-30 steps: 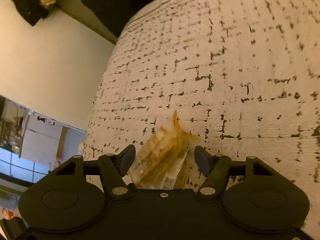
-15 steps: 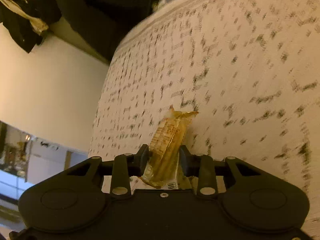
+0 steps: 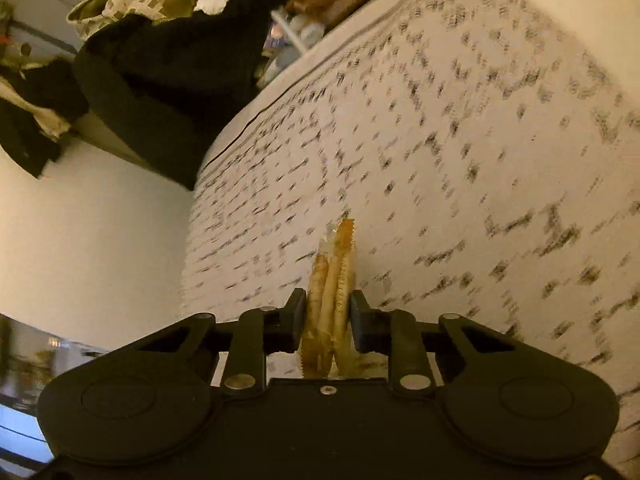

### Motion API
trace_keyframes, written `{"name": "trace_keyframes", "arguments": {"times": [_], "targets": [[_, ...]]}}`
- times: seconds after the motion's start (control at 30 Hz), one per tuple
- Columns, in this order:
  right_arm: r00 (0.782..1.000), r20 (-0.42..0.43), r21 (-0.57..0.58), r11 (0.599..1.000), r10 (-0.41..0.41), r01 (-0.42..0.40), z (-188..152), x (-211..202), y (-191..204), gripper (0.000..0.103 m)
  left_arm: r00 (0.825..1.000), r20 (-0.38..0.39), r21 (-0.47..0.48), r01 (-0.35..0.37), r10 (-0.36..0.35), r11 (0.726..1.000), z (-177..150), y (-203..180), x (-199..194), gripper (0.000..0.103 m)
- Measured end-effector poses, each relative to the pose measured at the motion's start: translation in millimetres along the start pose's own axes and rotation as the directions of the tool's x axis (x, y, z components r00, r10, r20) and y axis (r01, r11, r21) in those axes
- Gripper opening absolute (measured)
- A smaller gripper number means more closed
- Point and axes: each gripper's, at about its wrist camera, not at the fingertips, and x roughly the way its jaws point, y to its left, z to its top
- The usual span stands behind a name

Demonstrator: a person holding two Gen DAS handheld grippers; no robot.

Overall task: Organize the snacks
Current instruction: 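Grasp the clear white packet with the left tool while the right tool grasps the orange wafer bar, then carry the white packet and wafer bar over the box and open both tools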

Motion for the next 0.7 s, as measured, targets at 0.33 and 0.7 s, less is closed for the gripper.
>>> {"name": "trace_keyframes", "arguments": {"times": [0.33,0.7], "targets": [[0.991,-0.039,-0.137,0.983,-0.131,0.124,1,23,3,0.025,0.995,-0.002,0.141,-0.101,0.102,0.985,-3,-28,29,0.076],[0.999,0.010,-0.208,0.977,-0.053,0.054,-13,5,25,0.024,0.985,0.031,0.086,-0.170,0.168,0.982,-7,-7,-2,0.046]]}}
